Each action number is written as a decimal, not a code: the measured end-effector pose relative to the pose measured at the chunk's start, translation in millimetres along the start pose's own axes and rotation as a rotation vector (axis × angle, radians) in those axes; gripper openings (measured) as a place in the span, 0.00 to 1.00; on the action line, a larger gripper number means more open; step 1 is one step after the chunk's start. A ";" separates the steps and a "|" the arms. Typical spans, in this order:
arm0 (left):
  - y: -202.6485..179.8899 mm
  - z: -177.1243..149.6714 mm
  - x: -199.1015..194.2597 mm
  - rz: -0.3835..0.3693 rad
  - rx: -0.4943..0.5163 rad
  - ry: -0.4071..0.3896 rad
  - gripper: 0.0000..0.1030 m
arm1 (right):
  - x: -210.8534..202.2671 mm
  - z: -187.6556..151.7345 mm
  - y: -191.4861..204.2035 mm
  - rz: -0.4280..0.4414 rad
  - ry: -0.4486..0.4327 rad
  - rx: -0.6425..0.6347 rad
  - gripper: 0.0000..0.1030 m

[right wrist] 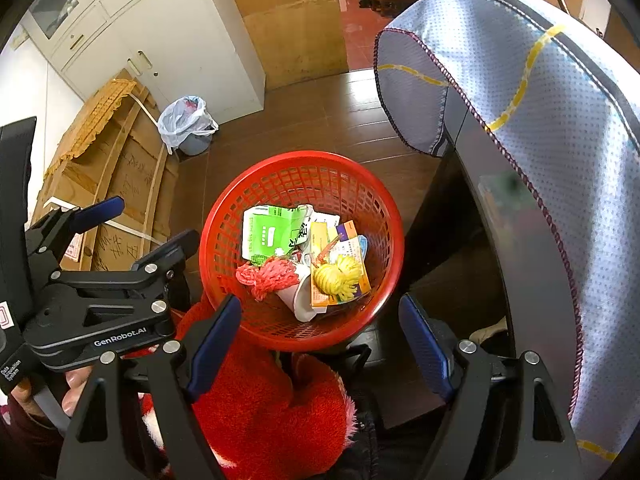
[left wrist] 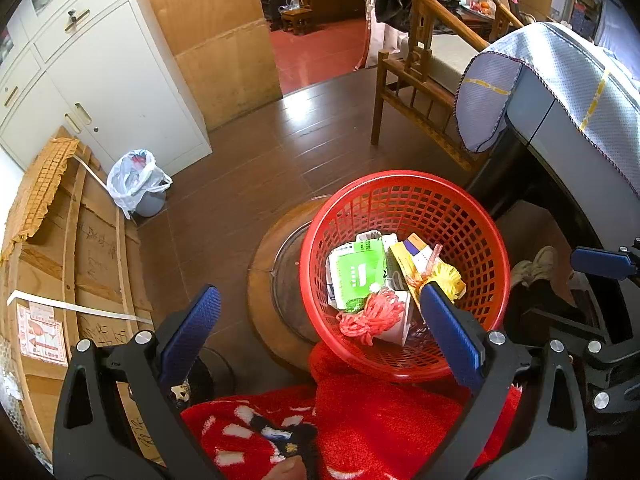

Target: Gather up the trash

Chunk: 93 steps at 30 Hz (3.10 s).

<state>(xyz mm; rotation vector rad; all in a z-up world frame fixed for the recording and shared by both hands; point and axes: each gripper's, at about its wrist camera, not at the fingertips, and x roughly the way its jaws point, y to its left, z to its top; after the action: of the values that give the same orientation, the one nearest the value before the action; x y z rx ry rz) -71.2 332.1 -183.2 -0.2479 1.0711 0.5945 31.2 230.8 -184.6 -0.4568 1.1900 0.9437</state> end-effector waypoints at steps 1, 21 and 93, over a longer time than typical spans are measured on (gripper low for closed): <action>-0.1 -0.1 0.0 0.000 0.000 0.001 0.93 | -0.1 -0.1 0.2 0.000 0.001 0.000 0.78; -3.9 -0.3 1.0 -0.018 0.004 0.009 0.93 | 0.5 -0.9 1.4 -0.005 0.000 -0.007 0.78; -4.2 -1.1 6.7 -0.048 -0.003 0.031 0.93 | -3.5 -0.6 4.9 -0.032 -0.020 -0.024 0.78</action>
<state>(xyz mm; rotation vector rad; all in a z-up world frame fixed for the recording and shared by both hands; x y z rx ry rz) -67.3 330.4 -189.9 -0.2850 1.0912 0.5511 26.6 231.7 -180.7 -0.4830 1.1517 0.9339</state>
